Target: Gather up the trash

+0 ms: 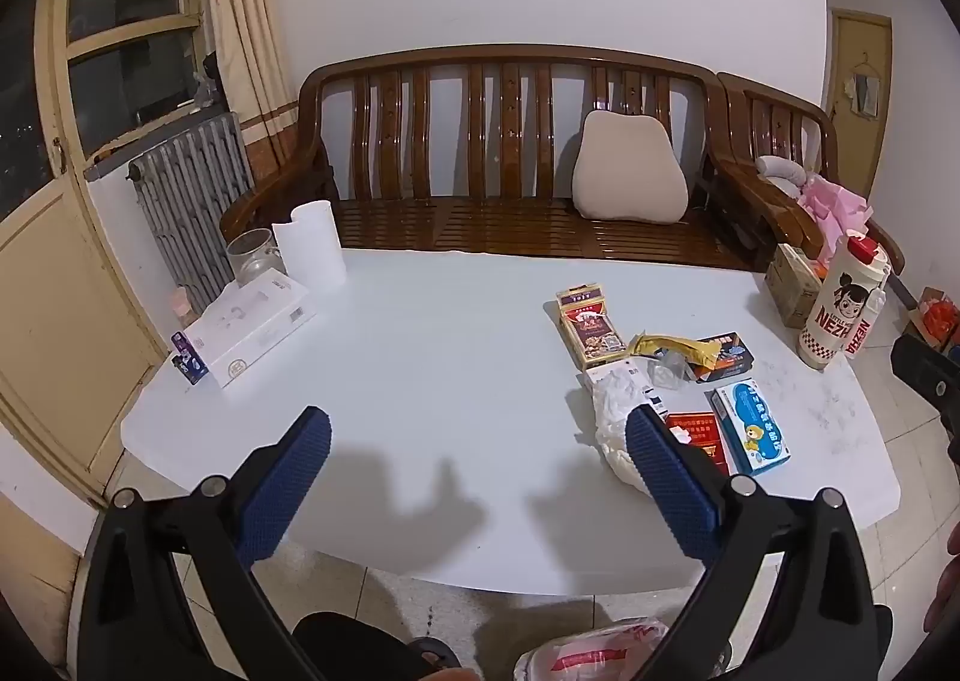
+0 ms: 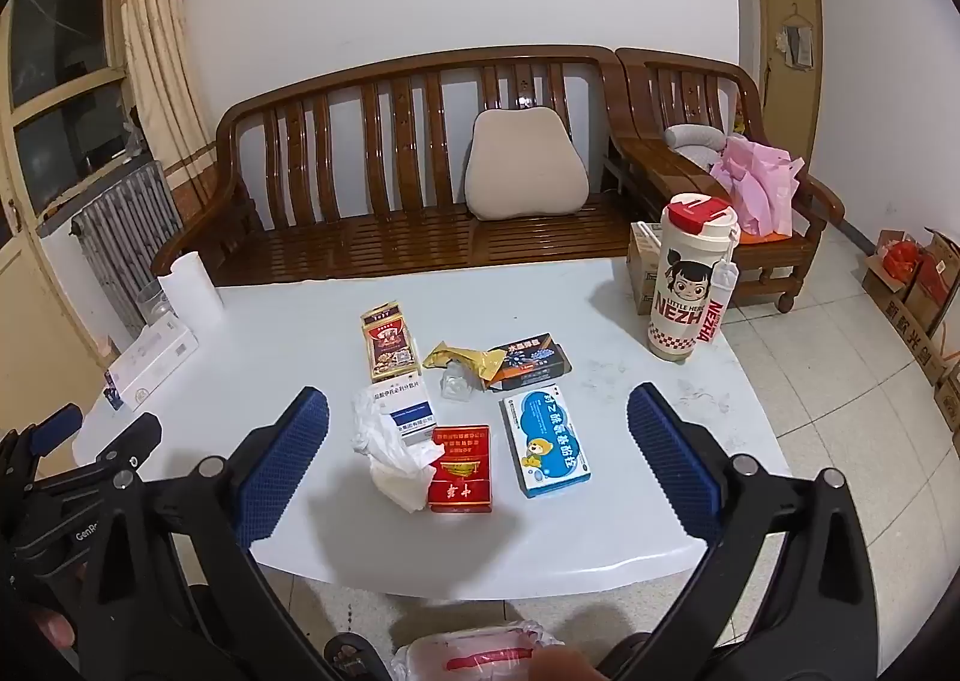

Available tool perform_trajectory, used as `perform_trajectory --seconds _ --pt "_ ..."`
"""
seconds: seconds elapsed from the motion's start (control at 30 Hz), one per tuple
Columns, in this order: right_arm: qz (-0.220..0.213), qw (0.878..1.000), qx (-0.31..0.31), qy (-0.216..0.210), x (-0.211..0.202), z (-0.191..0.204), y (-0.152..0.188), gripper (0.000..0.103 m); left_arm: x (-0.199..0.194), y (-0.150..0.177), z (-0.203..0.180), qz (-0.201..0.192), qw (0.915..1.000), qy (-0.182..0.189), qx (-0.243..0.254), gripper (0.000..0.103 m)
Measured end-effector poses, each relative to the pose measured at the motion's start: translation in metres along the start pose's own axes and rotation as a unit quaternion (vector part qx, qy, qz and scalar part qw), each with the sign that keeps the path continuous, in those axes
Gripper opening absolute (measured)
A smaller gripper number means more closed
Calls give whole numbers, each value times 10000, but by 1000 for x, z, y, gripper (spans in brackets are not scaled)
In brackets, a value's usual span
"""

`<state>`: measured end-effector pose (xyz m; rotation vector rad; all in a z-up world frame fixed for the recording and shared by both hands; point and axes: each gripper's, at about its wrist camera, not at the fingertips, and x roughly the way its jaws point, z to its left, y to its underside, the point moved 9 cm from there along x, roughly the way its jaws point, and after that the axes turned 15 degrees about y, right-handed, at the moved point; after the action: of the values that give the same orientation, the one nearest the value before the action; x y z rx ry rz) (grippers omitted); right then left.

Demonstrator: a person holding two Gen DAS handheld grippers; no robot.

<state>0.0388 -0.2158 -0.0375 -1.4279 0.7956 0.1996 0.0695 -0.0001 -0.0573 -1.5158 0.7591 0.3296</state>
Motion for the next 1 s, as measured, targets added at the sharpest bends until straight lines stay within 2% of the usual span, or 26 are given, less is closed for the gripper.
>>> perform_trajectory --seconds 1.0 --pt "21 10000 -36 -13 -1 -1 2 98 -4 -2 -3 -40 10000 90 -14 96"
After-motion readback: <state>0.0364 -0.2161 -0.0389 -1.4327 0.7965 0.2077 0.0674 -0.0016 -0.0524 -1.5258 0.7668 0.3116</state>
